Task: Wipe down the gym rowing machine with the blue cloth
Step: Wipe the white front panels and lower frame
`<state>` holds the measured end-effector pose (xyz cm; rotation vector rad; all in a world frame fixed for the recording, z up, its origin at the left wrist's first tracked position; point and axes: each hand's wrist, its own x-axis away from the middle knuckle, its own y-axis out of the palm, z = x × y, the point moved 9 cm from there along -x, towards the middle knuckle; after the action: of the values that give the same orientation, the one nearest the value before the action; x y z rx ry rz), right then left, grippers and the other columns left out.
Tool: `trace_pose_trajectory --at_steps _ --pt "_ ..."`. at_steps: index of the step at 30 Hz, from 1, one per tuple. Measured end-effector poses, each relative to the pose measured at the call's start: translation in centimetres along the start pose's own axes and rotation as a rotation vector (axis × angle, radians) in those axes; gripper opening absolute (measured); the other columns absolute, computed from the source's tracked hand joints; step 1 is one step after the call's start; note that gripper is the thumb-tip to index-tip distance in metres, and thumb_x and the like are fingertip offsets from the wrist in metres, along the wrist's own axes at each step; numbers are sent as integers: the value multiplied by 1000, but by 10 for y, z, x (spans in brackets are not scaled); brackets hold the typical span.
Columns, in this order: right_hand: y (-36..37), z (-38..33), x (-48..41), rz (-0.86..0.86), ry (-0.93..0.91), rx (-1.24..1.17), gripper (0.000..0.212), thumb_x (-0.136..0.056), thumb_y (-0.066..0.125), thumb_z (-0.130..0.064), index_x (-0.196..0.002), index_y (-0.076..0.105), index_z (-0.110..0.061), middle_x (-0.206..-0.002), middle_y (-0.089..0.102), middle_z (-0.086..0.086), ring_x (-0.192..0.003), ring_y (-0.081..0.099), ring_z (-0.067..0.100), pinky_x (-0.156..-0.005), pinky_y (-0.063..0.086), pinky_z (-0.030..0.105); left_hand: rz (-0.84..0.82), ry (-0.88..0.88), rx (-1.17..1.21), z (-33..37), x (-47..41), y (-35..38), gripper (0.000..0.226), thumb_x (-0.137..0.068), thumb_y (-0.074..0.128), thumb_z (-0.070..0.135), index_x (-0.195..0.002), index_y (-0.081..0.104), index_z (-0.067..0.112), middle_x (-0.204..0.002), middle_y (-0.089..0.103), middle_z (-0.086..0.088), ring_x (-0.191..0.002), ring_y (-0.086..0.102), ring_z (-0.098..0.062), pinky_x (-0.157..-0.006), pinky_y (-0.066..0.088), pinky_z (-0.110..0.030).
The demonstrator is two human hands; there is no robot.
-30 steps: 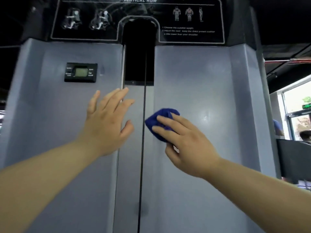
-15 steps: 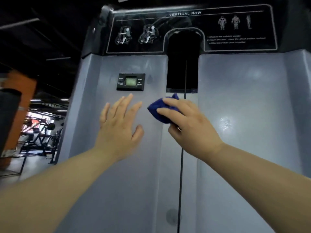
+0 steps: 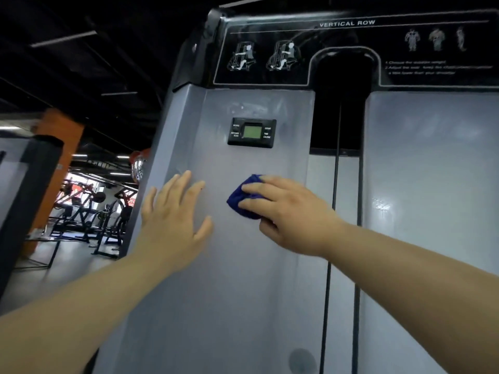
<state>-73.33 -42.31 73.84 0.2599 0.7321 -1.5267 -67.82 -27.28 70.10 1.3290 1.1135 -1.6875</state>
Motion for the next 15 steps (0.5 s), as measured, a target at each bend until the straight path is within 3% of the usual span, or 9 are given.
trace_pose_trajectory --at_steps 2,5,6,8,11,13,15 --pt "-18 27 -25 90 120 -1 43 -74 59 -6 -115 71 -9 -127 64 14 -120 57 42 -102 45 51 23 18 -3 -2 0 2 70 -84 28 52 -144 43 18 -157 30 -9 -146 19 -25 -118 7 -51" --pt "-27 46 -44 202 371 -59 42 -76 59 2 -115 71 -7 -132 61 14 -128 50 42 -109 37 44 20 48 16 -6 2 8 72 -88 26 54 -149 35 17 -161 23 -8 -148 10 -22 -119 -1 -42" --pt "-22 36 -45 215 378 -67 42 -75 59 1 -114 71 -7 -131 62 15 -126 52 41 -109 38 43 28 54 20 -8 3 9 72 -88 27 54 -149 35 15 -161 22 -9 -148 11 -22 -119 -3 -38" --pt "-2 -1 -47 167 222 -91 43 -70 58 -5 -111 73 -8 -126 65 14 -120 57 39 -105 42 42 58 65 7 -14 6 7 70 -89 32 51 -146 39 10 -159 27 -11 -146 17 -24 -118 0 -37" --pt "23 -33 -52 -59 -38 -108 46 -78 62 -5 -122 68 -11 -135 60 11 -127 53 37 -106 44 48 67 66 -10 -24 13 8 66 -91 35 48 -144 40 9 -157 29 -11 -144 20 -24 -117 2 -37" --pt "18 -14 -70 -94 -13 -73 48 -84 57 -3 -131 63 -13 -143 53 10 -137 43 36 -111 38 50 76 68 -8 -28 17 9 64 -92 35 47 -144 38 9 -157 27 -10 -145 19 -24 -116 1 -36" --pt "1 17 -96 -11 123 1 48 -90 53 -3 -136 58 -14 -149 46 9 -144 31 34 -119 24 45 99 70 8 -30 19 10 63 -93 36 45 -144 38 9 -157 28 -10 -145 18 -23 -116 3 -36"
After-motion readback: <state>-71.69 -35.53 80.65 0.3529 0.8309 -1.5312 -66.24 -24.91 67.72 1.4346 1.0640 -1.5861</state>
